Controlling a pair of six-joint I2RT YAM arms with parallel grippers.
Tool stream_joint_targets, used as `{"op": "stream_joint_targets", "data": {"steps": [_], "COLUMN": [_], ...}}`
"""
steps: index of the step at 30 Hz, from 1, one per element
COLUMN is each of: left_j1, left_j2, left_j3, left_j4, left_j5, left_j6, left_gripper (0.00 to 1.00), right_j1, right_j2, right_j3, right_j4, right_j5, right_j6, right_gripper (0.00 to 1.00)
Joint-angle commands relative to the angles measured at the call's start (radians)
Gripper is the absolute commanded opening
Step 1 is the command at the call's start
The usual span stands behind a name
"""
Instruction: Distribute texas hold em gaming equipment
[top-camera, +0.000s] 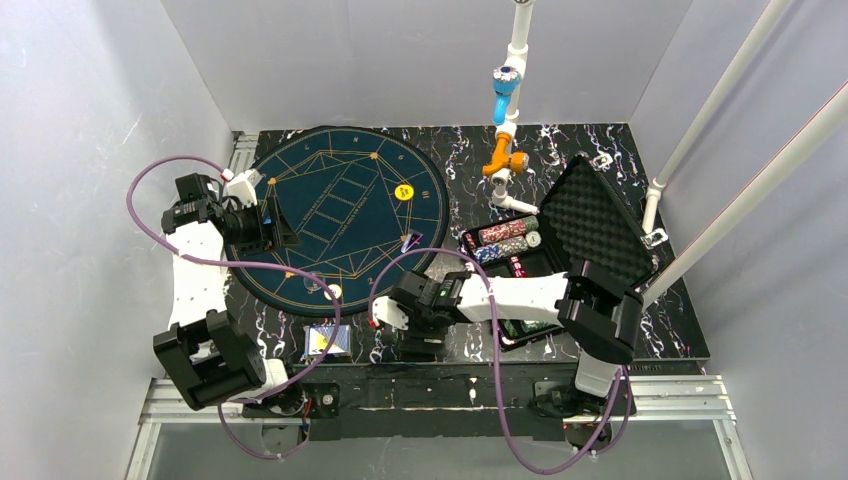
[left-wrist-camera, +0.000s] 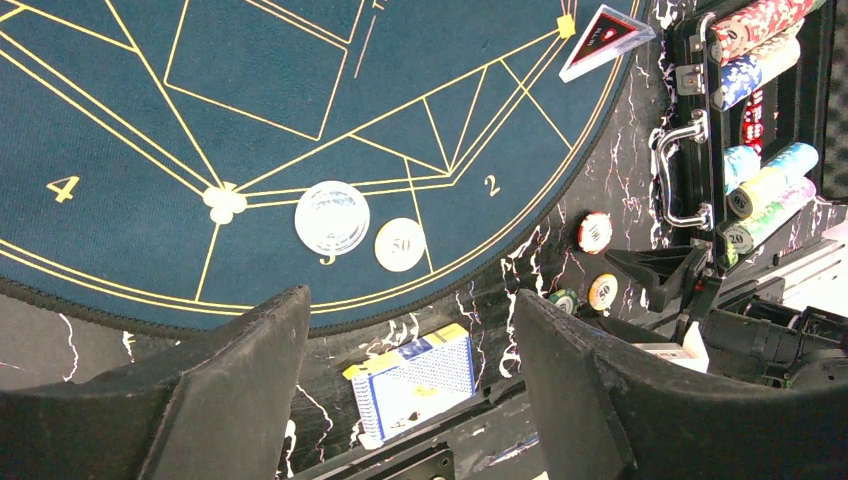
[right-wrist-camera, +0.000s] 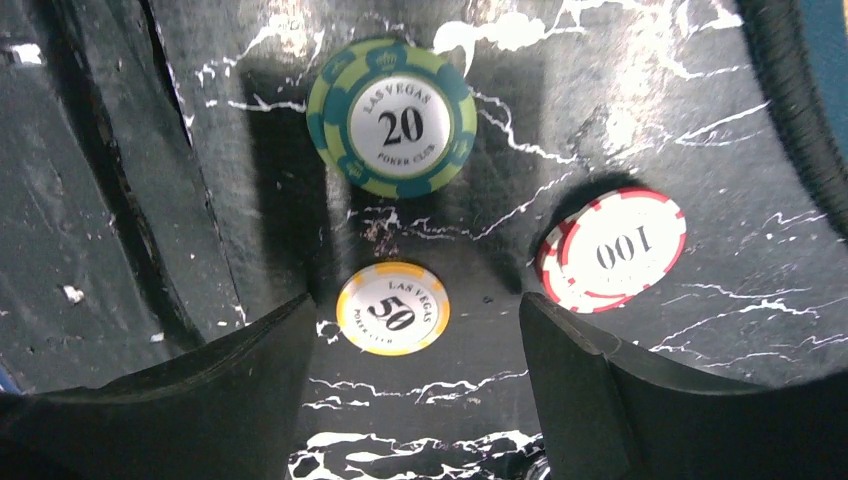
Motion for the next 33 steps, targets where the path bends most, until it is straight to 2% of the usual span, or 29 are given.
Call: {"op": "stream_joint_targets", "data": {"steps": [1,8,15,24,33], "left_j1": [0.003,0.003,0.002,0.003,0.002], "left_j2": [-0.033,-0.034,-0.031,-0.021,-0.02], "left_j3": [0.001,0.001,0.002,0.011,0.01], "left_j4": [-0.019,-0.018,-0.018,-0.018,-0.018], "left_j5": [0.032,0.032,0.033,0.037,0.033], "left_j6": [-0.001,0.0,0.0,0.0,0.001], "left_gripper": [0.73,0.73,0.73,0.73,0.73], "right_j1": [0.004,0.006,0.006,0.006,0.006], "right_j2": [0.037,0.081,0.064,0.067,0.1], "right_j3": [0.053,0.074,0.083,0.069,0.075], "right_j4": [0.009,-0.058,-0.119,-0.113,-0.102], "right_j5": [-0.007,-0.025,-0.027,-0.007,-0.007], "right_j6": [0.016,0.01,0.002,0.0,0.002], "right_gripper": [0.8,0.74,0.74,0.73,0.63]}}
